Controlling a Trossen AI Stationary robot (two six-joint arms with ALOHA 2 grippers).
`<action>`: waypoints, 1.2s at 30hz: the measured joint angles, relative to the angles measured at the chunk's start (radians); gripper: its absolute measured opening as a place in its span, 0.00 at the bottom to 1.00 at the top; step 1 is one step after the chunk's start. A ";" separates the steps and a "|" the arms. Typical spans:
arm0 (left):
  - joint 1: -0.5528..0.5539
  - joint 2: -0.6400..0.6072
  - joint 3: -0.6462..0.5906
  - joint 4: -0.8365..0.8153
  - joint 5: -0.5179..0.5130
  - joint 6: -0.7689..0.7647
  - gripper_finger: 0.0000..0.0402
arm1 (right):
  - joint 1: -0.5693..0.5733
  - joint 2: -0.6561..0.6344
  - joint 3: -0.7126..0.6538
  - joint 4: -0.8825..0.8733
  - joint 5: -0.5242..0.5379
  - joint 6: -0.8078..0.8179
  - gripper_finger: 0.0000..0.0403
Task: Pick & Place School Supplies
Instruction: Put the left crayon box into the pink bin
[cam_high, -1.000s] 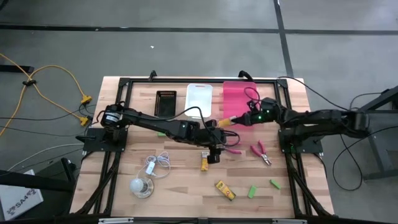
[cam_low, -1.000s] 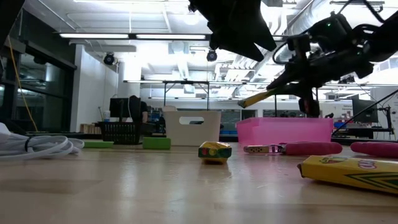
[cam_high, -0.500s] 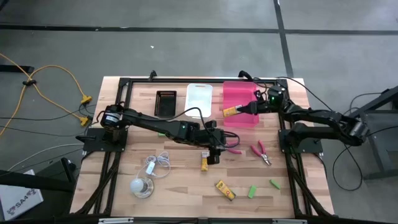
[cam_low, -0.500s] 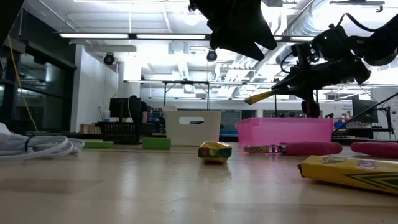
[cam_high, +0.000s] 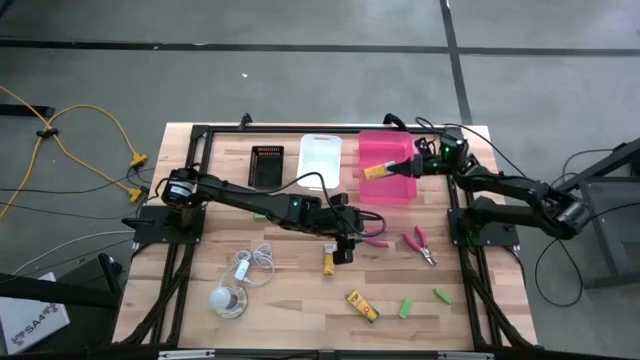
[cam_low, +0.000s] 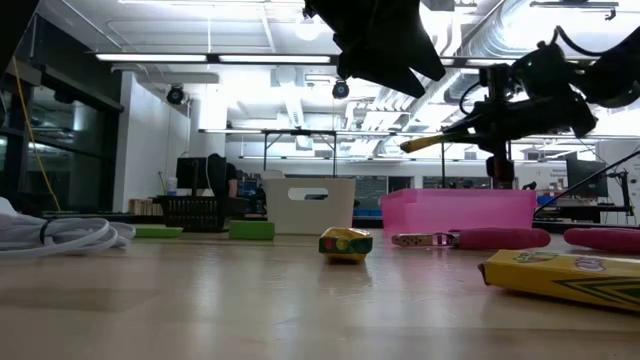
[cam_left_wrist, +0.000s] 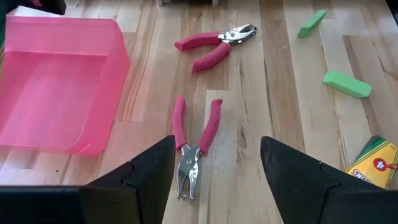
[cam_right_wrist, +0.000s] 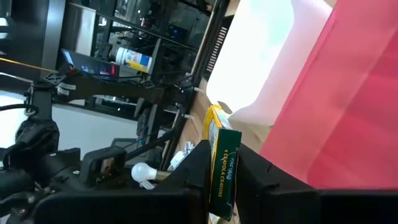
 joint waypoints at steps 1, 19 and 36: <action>0.000 0.000 0.000 0.000 0.000 0.000 0.57 | -0.010 0.000 0.000 0.000 -0.005 -0.001 0.10; 0.000 0.000 0.000 0.000 0.000 0.000 0.57 | -0.069 0.000 0.000 -0.237 0.082 -0.219 0.10; 0.000 0.000 0.000 0.000 0.000 -0.005 0.57 | -0.069 0.000 0.000 -0.356 0.183 -0.342 0.10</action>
